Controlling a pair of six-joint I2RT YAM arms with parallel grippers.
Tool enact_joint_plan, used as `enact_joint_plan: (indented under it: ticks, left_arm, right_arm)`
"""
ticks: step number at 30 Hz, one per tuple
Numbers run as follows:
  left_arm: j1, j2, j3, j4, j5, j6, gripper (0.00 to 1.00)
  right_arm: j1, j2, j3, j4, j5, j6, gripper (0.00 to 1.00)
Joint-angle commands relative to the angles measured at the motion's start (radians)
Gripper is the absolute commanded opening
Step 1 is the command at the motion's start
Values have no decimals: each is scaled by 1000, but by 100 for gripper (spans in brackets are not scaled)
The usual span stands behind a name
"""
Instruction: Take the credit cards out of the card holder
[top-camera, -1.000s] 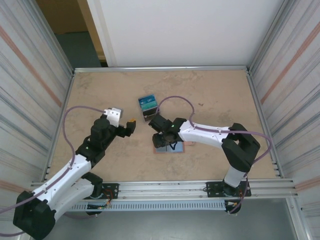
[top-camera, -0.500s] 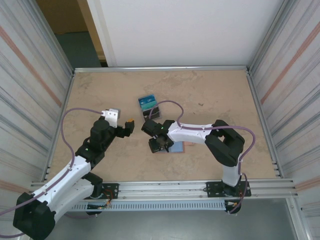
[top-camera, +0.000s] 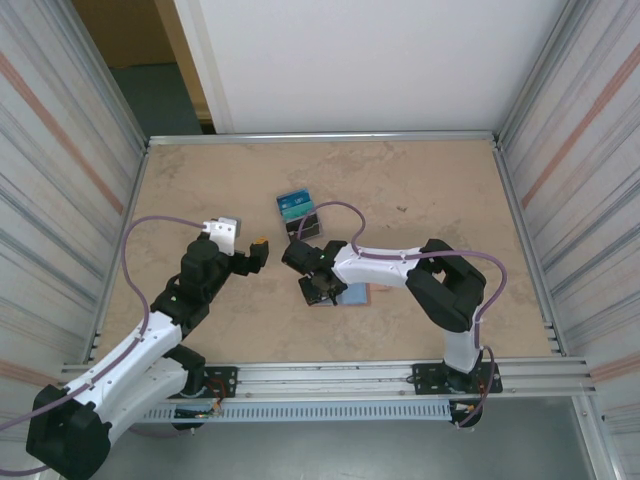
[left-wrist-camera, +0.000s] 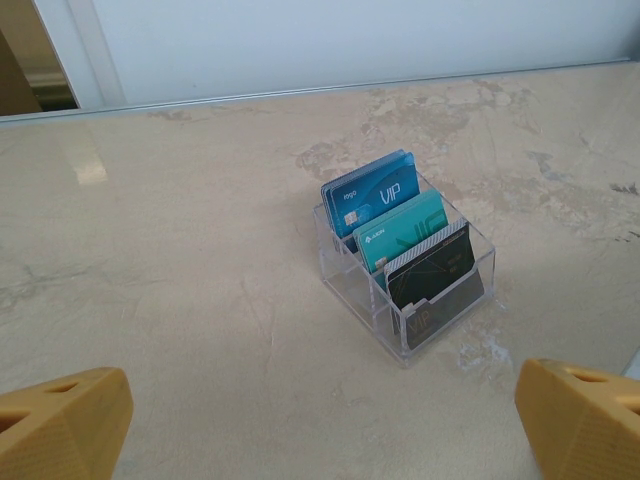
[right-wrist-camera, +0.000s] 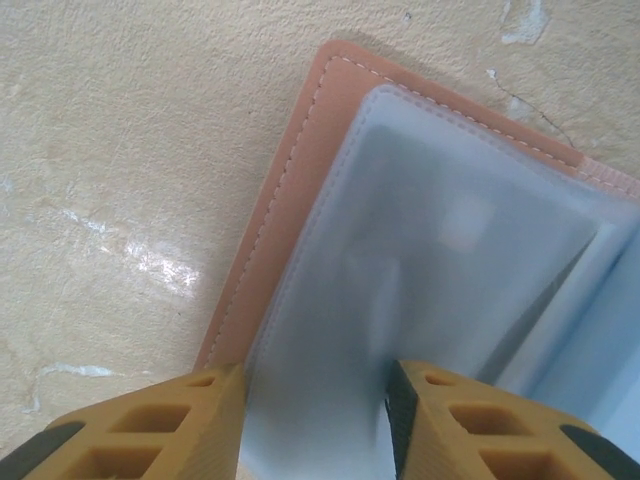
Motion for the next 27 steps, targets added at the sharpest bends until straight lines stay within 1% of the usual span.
enact_joint_plan:
  ticks: [1, 7, 10, 12, 15, 18, 23, 27]
  left_arm:
    - [8, -6, -7, 3, -6, -11, 99]
    - [8, -23, -1, -10, 4, -7, 99]
    - [8, -32, 2, -16, 11, -5, 99]
    - [7, -38, 5, -21, 14, -4, 99]
    - [8, -47, 7, -23, 20, -4, 99]
    - [1, -61, 9, -20, 23, 3, 99]
    - [-37, -90, 2, -3, -24, 18, 99]
    - [-74, -106, -7, 14, -78, 30, 99]
  right_arm:
    - [-21, -9, -31, -9, -18, -2, 38]
    - [-82, -90, -109, 79, -151, -22, 33]
    - [-108, -112, -132, 95, -176, -23, 28]
    - [-113, -124, -138, 94, -171, -30, 25]
    - [-111, -133, -137, 88, -163, -45, 20]
    - [-106, -140, -137, 95, -183, -68, 14]
    - [-60, -153, -129, 124, -231, -124, 12]
    - [-27, -160, -118, 122, -240, -152, 12]
